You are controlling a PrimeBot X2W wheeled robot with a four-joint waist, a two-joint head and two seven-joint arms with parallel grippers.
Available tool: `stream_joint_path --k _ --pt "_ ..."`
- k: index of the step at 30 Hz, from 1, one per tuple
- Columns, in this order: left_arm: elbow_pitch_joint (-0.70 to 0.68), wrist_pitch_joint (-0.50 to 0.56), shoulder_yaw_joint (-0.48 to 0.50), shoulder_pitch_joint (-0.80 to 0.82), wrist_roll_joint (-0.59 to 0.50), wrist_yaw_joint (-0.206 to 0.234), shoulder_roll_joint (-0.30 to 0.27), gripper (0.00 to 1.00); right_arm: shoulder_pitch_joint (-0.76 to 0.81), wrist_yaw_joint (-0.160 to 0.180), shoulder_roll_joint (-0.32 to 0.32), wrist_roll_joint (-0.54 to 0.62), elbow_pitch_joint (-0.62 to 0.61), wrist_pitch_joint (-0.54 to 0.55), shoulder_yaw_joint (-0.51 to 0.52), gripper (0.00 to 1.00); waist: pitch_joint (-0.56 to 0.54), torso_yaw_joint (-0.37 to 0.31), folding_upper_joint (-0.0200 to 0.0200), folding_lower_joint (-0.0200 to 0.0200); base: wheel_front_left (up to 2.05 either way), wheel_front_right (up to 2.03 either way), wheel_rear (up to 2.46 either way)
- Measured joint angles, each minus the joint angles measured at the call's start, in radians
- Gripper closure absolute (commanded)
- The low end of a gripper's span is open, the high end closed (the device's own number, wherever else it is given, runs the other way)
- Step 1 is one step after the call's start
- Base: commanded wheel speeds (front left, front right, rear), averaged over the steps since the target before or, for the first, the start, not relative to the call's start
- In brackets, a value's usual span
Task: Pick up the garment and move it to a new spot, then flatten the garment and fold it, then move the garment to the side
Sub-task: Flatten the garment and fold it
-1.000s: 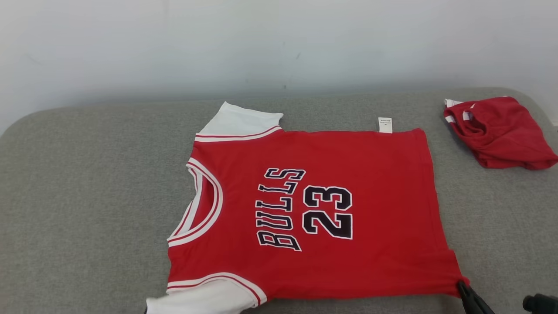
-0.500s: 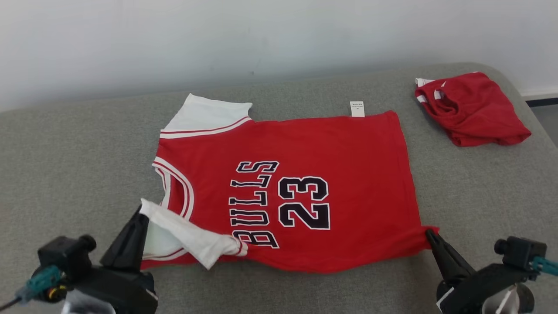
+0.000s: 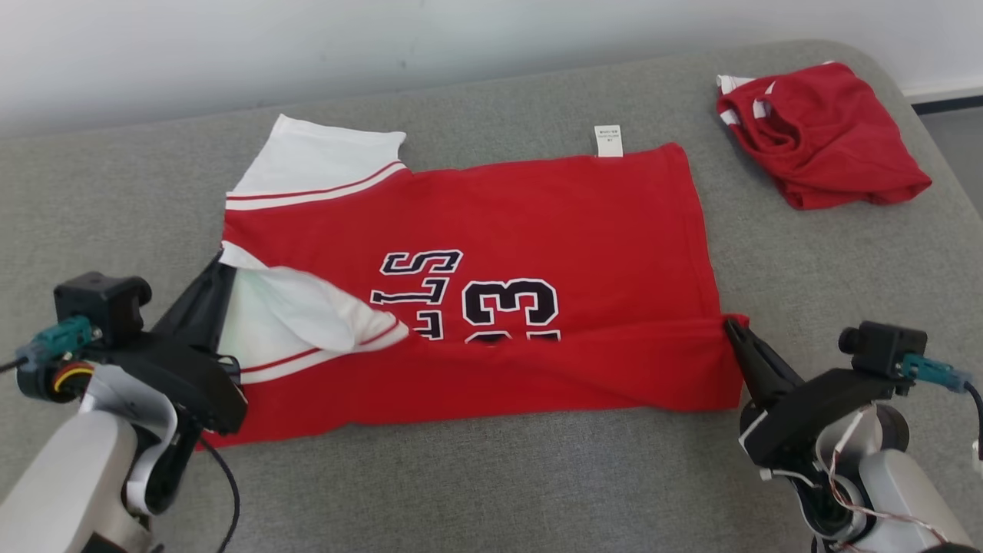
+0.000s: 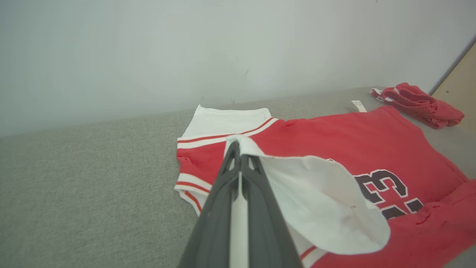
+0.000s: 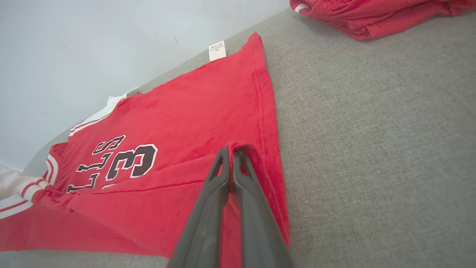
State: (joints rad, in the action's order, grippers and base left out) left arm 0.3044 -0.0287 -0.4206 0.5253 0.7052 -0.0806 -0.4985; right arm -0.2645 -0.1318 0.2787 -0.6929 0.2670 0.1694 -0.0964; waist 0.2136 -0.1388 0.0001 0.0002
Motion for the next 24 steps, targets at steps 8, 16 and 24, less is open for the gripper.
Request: stream_joint_path --k 8,16,24 --pt "0.155 -0.026 -0.026 0.094 -0.008 -0.03 0.011 1.0 -0.107 0.0 0.007 0.017 0.124 -0.068 -0.059 1.0 0.032 -0.02 0.0001 0.0 0.0 0.0 0.0" --pt "0.263 -0.093 -0.049 0.136 0.0 -0.042 0.047 0.0 -0.14 0.0 0.027 0.013 0.2 -0.156 -0.098 0.0 0.023 -0.013 0.0001 -0.0001 0.0 0.0 0.0" --pt "0.29 -0.174 -0.026 0.099 0.026 -0.043 0.044 0.0 -0.08 0.0 0.065 0.011 0.192 -0.225 -0.11 0.0 -0.025 -0.003 0.0 -0.0002 0.0 0.0 0.0"
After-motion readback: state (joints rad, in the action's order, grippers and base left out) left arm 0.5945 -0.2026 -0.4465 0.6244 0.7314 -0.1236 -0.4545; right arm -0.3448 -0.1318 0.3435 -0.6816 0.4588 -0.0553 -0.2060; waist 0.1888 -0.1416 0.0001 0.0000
